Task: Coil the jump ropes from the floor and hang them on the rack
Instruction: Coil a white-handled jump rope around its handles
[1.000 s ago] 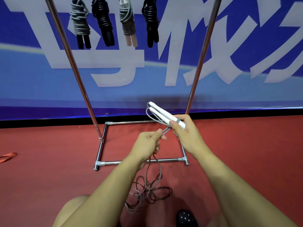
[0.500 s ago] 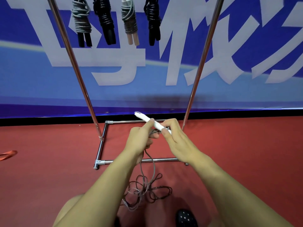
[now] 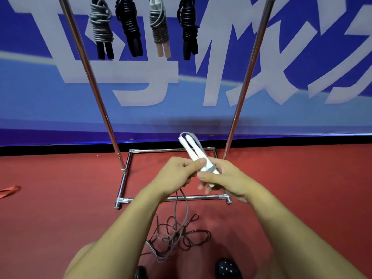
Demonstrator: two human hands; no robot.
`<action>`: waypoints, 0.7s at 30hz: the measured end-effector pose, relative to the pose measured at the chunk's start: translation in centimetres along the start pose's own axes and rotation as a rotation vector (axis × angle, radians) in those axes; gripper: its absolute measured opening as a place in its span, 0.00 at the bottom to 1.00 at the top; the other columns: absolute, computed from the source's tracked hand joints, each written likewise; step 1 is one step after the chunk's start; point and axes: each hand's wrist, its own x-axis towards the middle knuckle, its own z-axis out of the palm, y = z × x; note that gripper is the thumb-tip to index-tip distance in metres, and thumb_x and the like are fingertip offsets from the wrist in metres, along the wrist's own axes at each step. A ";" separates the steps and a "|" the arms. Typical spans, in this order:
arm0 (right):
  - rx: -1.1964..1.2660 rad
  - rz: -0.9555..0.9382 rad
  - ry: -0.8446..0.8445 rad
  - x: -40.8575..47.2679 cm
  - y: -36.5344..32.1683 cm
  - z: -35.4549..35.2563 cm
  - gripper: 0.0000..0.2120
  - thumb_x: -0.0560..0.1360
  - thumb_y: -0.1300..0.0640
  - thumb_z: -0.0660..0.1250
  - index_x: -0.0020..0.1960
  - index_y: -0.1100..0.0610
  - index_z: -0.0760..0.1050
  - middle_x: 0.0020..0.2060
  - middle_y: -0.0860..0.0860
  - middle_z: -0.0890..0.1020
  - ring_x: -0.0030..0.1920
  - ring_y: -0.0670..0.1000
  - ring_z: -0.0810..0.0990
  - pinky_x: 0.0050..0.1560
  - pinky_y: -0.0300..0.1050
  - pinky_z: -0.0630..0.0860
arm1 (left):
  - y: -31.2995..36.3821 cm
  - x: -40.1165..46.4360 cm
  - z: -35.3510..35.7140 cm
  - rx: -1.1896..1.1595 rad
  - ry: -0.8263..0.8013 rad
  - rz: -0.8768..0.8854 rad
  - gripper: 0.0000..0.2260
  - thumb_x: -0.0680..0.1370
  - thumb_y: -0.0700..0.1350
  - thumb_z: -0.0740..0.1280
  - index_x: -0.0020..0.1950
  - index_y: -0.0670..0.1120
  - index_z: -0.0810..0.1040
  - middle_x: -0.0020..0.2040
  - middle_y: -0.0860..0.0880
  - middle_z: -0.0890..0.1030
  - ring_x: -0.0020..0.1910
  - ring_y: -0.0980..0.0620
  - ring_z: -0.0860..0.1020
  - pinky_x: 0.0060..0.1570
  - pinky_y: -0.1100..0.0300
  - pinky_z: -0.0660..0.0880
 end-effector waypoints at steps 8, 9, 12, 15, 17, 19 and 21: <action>0.015 -0.017 -0.049 -0.5 0.5 -1.2 0.09 0.82 0.66 0.64 0.62 0.60 0.73 0.35 0.48 0.79 0.32 0.46 0.76 0.33 0.37 0.71 | -0.1 0.1 0.7 -0.009 -0.068 -0.084 0.26 0.81 0.61 0.64 0.32 0.42 0.70 0.28 0.51 0.63 0.28 0.50 0.57 0.29 0.59 0.56; 0.012 -0.024 -0.035 -0.4 0.6 -1.4 0.10 0.83 0.65 0.64 0.63 0.60 0.73 0.35 0.48 0.80 0.32 0.46 0.75 0.34 0.37 0.70 | 0.0 0.2 0.7 -0.037 -0.061 -0.095 0.26 0.82 0.61 0.64 0.31 0.45 0.72 0.28 0.51 0.61 0.29 0.50 0.56 0.30 0.59 0.55; 0.006 -0.063 0.031 -0.1 0.8 -2.1 0.13 0.83 0.65 0.64 0.67 0.62 0.73 0.38 0.52 0.80 0.34 0.48 0.72 0.36 0.40 0.70 | 0.0 0.2 0.5 -0.033 -0.045 -0.084 0.20 0.82 0.56 0.66 0.41 0.42 0.81 0.28 0.50 0.61 0.28 0.51 0.57 0.30 0.58 0.56; 0.087 -0.092 0.105 0.2 0.8 -2.5 0.16 0.83 0.65 0.63 0.70 0.63 0.70 0.53 0.57 0.85 0.35 0.48 0.70 0.36 0.40 0.68 | -0.3 0.3 0.4 0.066 -0.011 -0.066 0.14 0.83 0.50 0.67 0.44 0.42 0.78 0.26 0.51 0.62 0.25 0.52 0.58 0.30 0.59 0.56; 0.136 -0.108 0.120 0.4 0.8 -2.6 0.17 0.83 0.66 0.62 0.71 0.63 0.68 0.56 0.57 0.84 0.35 0.48 0.68 0.36 0.40 0.67 | -0.4 0.3 0.2 0.108 -0.004 -0.037 0.16 0.84 0.51 0.65 0.44 0.40 0.80 0.26 0.52 0.63 0.26 0.52 0.58 0.29 0.58 0.56; 0.144 -0.111 0.121 0.5 0.9 -2.7 0.18 0.83 0.66 0.62 0.72 0.62 0.68 0.55 0.55 0.84 0.35 0.48 0.68 0.37 0.41 0.67 | -0.3 0.4 0.0 0.161 -0.009 -0.020 0.19 0.85 0.53 0.63 0.44 0.40 0.81 0.26 0.53 0.66 0.26 0.53 0.60 0.29 0.59 0.58; 0.082 -0.108 0.126 0.6 1.3 -3.1 0.17 0.83 0.64 0.63 0.71 0.60 0.69 0.49 0.51 0.84 0.36 0.48 0.69 0.37 0.41 0.68 | -0.1 0.4 0.0 0.222 0.009 -0.006 0.21 0.84 0.55 0.62 0.41 0.41 0.81 0.28 0.54 0.70 0.27 0.53 0.63 0.30 0.61 0.62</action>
